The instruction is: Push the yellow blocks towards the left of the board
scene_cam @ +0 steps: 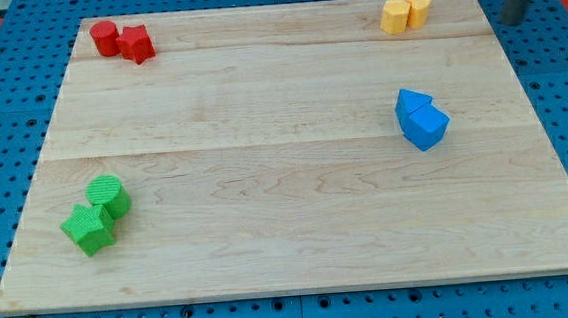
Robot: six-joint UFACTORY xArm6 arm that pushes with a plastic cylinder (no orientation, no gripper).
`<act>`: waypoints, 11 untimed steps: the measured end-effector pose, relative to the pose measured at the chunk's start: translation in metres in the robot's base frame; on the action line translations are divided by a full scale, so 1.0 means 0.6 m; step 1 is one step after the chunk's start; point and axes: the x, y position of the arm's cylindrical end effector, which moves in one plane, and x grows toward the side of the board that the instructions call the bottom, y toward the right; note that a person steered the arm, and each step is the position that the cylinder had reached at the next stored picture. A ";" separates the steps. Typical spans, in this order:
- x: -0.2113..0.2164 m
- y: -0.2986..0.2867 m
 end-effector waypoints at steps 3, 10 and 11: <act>-0.064 -0.148; 0.062 -0.373; 0.084 -0.504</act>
